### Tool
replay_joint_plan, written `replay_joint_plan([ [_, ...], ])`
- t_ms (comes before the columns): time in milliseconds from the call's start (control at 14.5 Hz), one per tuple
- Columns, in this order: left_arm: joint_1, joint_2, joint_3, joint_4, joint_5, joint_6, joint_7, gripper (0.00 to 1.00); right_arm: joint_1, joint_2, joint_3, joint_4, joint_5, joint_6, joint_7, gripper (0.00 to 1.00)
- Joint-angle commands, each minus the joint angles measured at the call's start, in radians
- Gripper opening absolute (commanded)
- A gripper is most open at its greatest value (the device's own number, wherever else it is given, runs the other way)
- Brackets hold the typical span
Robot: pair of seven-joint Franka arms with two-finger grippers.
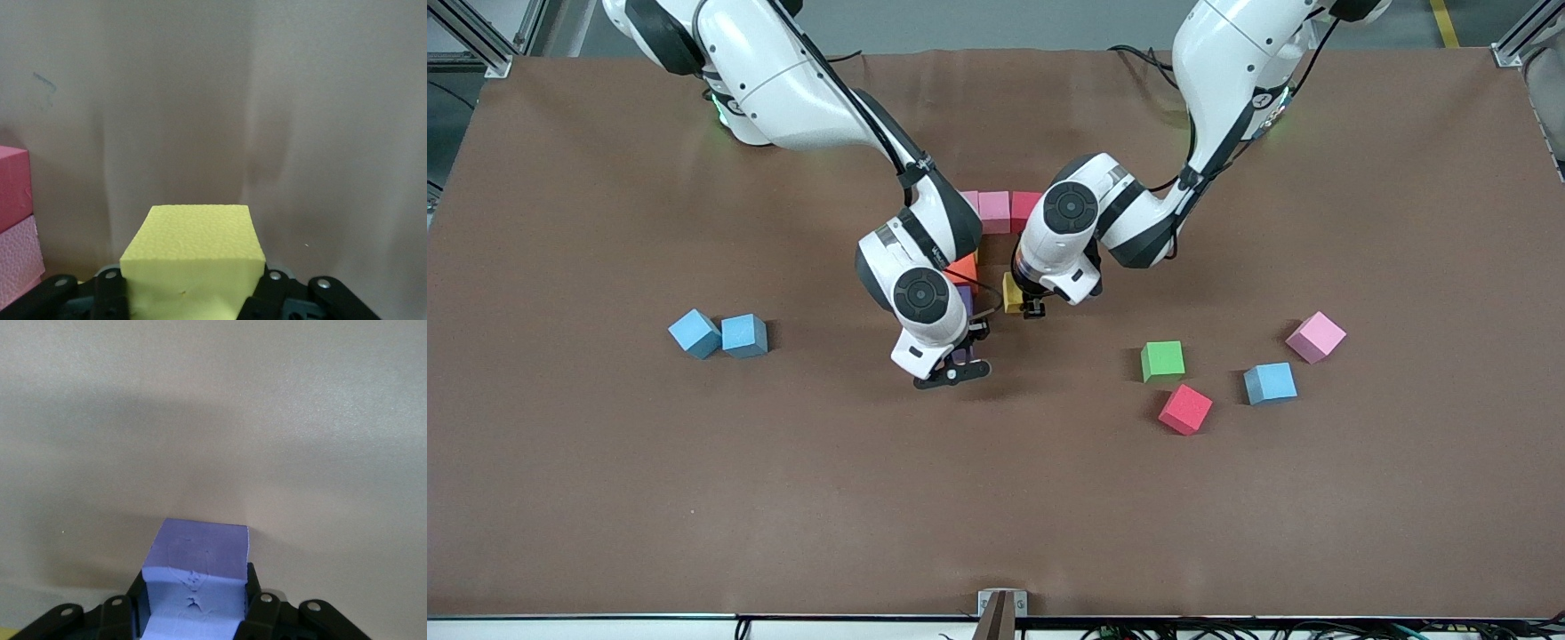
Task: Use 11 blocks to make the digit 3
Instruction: 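Place the yellow cube beside the orange cube with the left gripper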
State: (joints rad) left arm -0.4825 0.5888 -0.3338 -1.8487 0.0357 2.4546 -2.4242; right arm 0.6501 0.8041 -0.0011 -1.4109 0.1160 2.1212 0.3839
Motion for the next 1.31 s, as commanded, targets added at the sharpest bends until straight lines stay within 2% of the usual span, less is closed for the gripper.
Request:
replay_joint_plan([
  [0,-0.021,0.002,0.009,-0.017,0.076,0.029,-0.091,0.02,0.003,0.017,0.007,0.004,0.013,-0.010,0.015,0.34],
  [208,-0.031,0.022,0.006,-0.015,0.159,0.035,-0.182,0.02,0.003,0.017,0.007,0.004,0.014,-0.010,0.023,0.34],
  [830,-0.085,0.040,0.009,-0.012,0.167,0.064,-0.234,0.02,0.003,0.017,0.009,0.004,0.022,-0.009,0.032,0.34],
  [1038,-0.088,0.042,0.009,-0.010,0.167,0.064,-0.234,0.02,0.003,0.017,0.007,0.004,0.050,-0.010,0.030,0.34],
  [1176,-0.090,0.043,0.009,-0.007,0.167,0.064,-0.233,0.02,0.002,0.017,0.007,0.004,0.050,-0.010,0.030,0.36],
  [1245,-0.090,0.048,0.009,-0.006,0.167,0.064,-0.233,0.03,0.002,0.017,0.007,0.006,0.050,-0.010,0.030,0.41],
])
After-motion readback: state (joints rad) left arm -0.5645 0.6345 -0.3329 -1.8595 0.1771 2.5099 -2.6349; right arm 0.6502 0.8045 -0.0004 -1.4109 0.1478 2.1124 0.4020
